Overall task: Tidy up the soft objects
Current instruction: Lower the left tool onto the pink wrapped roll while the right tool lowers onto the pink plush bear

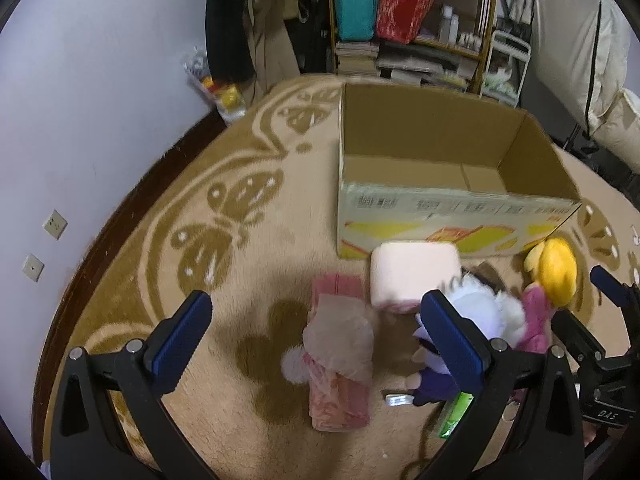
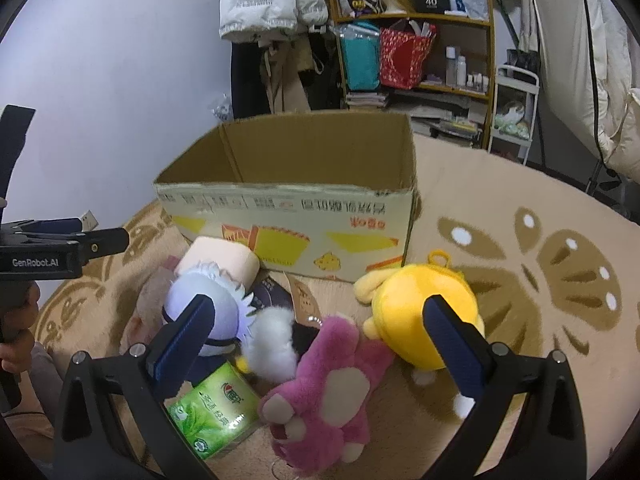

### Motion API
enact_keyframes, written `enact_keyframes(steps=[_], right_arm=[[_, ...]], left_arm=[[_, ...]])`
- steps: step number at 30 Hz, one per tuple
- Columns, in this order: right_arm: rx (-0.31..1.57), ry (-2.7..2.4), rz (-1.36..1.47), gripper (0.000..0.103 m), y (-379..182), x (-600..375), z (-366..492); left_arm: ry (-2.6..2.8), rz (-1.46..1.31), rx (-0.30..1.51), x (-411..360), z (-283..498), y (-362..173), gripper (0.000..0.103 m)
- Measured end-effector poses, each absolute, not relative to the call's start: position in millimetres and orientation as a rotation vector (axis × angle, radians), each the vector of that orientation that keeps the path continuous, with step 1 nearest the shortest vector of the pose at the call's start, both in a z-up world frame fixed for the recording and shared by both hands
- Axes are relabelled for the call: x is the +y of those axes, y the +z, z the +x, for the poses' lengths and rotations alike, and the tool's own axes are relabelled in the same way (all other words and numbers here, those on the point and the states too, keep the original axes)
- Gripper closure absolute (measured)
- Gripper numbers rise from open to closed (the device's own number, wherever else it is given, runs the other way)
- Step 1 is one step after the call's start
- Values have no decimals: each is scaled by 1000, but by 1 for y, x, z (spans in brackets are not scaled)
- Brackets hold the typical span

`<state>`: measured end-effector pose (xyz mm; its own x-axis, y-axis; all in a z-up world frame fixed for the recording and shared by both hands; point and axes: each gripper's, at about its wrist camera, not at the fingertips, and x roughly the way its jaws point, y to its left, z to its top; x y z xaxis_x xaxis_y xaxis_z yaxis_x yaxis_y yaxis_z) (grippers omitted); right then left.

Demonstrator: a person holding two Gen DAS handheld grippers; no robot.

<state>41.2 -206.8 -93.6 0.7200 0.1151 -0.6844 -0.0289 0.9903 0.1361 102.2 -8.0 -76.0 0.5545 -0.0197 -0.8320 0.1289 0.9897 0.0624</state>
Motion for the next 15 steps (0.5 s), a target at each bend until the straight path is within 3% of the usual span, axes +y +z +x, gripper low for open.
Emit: enact_keyframes(steps=[9,14,15], right_arm=[[830,70,109,0,-114,-209,47],[909,77,131,8,-130,-213,50],[925,87,139,14,-133,-213,52]], left_arm=[[-48,167,1124,-6,117,-116,0],[-41,196,1177,-7,122,-131,1],[-43,192,1189,-7,123,-134,1]])
